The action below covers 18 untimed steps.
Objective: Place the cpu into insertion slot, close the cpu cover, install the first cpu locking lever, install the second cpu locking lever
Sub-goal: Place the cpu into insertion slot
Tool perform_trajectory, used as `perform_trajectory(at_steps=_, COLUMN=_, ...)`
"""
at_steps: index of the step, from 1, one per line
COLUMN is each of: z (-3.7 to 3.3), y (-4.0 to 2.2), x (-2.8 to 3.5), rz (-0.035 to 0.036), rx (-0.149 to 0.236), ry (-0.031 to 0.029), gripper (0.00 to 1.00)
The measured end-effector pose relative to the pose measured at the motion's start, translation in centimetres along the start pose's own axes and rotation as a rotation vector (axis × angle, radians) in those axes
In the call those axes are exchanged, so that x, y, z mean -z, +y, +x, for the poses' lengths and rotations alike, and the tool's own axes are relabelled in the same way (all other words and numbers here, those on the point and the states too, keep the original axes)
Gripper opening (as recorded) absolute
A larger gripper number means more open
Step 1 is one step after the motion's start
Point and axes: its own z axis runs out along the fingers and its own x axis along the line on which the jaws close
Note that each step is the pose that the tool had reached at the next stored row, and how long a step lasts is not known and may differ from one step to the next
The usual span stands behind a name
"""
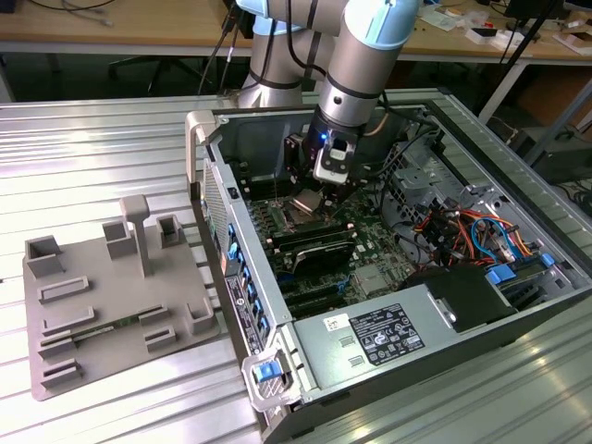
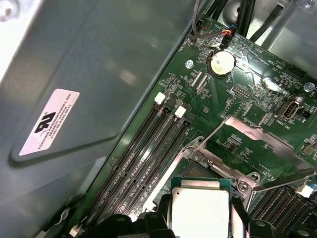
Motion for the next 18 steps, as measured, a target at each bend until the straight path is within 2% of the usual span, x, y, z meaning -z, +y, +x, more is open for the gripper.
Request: perform_trajectory(at_steps=18, z=0.00, y=0.00, x=-0.02, rz=-0.0008, rx=-0.057, ry=0.0029, gripper=0.55)
